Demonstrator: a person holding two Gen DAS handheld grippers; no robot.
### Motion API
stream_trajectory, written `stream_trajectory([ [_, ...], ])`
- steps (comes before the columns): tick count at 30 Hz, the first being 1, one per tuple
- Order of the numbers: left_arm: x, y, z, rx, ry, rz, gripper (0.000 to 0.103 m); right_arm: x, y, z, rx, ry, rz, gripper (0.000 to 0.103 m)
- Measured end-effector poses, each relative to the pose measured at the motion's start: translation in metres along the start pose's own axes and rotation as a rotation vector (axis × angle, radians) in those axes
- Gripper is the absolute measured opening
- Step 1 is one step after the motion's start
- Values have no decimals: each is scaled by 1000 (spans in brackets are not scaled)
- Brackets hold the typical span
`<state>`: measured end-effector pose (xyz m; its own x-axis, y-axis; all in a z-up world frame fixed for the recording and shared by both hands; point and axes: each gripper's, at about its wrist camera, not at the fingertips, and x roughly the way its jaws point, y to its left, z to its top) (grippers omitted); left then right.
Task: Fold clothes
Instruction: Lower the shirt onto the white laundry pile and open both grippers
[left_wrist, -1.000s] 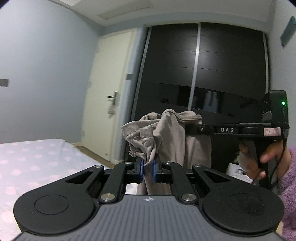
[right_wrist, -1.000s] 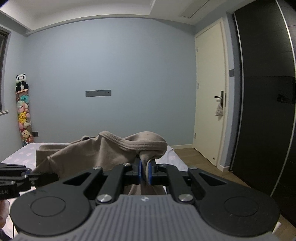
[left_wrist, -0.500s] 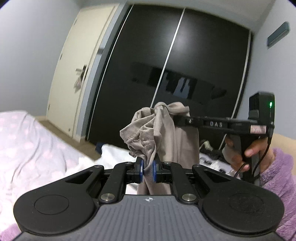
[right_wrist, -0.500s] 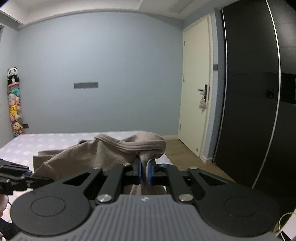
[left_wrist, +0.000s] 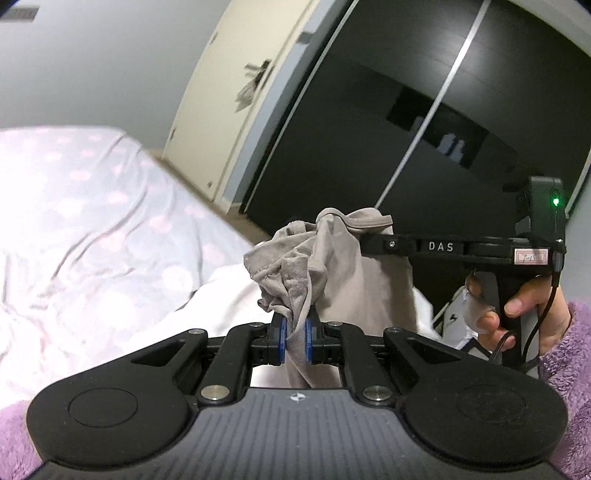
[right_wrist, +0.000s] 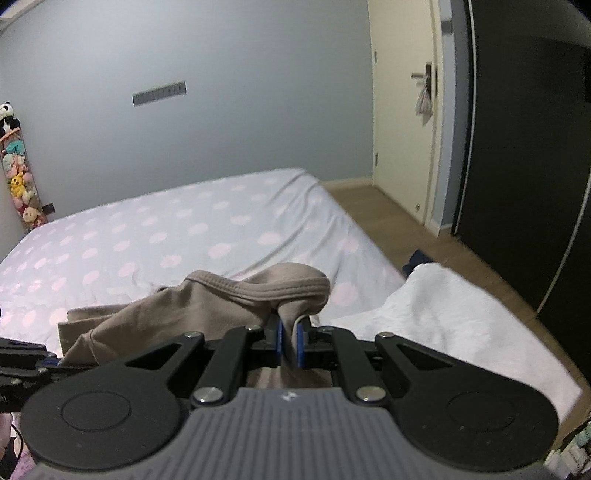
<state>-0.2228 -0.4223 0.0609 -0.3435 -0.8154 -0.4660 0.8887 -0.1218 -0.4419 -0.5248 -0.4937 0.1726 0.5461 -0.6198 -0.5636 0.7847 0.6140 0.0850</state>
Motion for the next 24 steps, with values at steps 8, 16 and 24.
stream_trajectory([
  [8,37,58,-11,-125,106,-1,8,66,3,-14,9,98,-25,21],
  [16,37,90,-22,-161,156,0,10,47,-13,-20,79,67,-96,34],
  [24,40,71,-12,-124,133,44,12,-9,-24,-57,152,65,-137,26],
])
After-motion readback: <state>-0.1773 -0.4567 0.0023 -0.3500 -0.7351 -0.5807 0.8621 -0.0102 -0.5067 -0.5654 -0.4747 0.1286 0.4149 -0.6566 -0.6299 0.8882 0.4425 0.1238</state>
